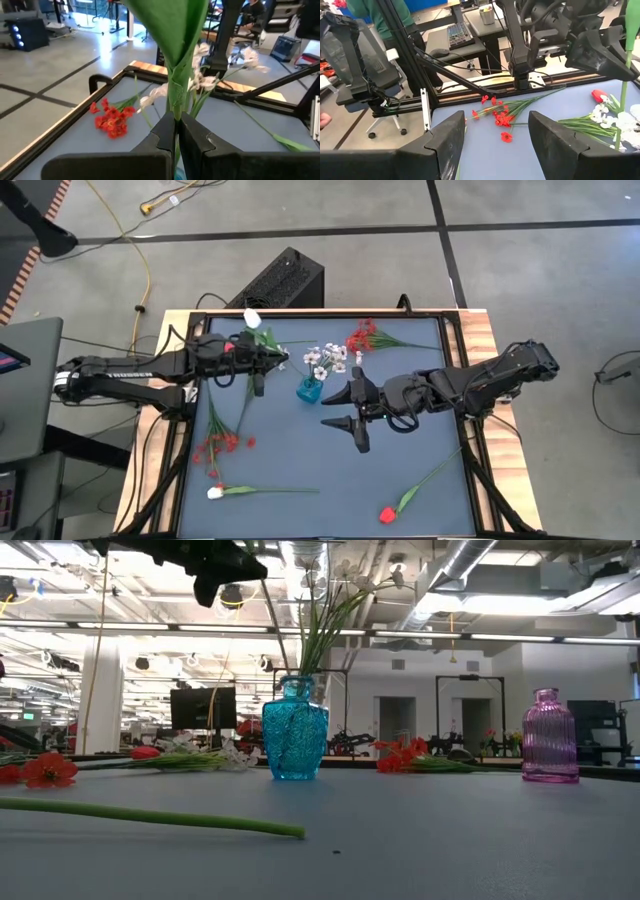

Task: Sort flowers into vase by color
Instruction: Put the top white flower into the blue vase

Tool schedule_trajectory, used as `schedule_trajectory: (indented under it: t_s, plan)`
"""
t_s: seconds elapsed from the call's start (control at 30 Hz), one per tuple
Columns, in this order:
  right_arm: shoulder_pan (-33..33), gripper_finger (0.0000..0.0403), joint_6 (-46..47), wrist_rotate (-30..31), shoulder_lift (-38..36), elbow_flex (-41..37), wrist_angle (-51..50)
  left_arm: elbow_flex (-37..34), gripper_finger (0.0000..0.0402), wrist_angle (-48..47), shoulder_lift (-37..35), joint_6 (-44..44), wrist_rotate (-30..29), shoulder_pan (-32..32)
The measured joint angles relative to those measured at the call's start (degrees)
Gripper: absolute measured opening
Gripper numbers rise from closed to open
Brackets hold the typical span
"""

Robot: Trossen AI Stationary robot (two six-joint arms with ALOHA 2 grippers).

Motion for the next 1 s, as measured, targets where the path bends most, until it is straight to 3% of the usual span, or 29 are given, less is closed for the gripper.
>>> schedule_trajectory:
  t_s: [0.23, 0.4, 0.7, 1.0]
  plan:
    - [0.0, 0.0244, 0.0, 0.0, 0.0, 0.0, 0.0, 0.0, 0.0, -1.5, 1.1, 0.5, 0.6, 0.0]
    - [-0.1, 0.0244, 0.0, 0.0, 0.0, 0.0, 0.0, 0.0, 0.0, 1.0, 6.5, -0.2, 4.3, -0.4]
    - [0.2, 0.0244, 0.8, 0.0, 0.0, 0.0, -0.5, 0.0, 0.0, 1.5, 13.7, 0.4, 3.8, -0.2]
    - [0.2, 0.0244, 0.9, 0.0, 0.0, 0.0, -0.8, 0.0, 0.0015, 1.7, 16.9, -0.3, 7.6, -0.2]
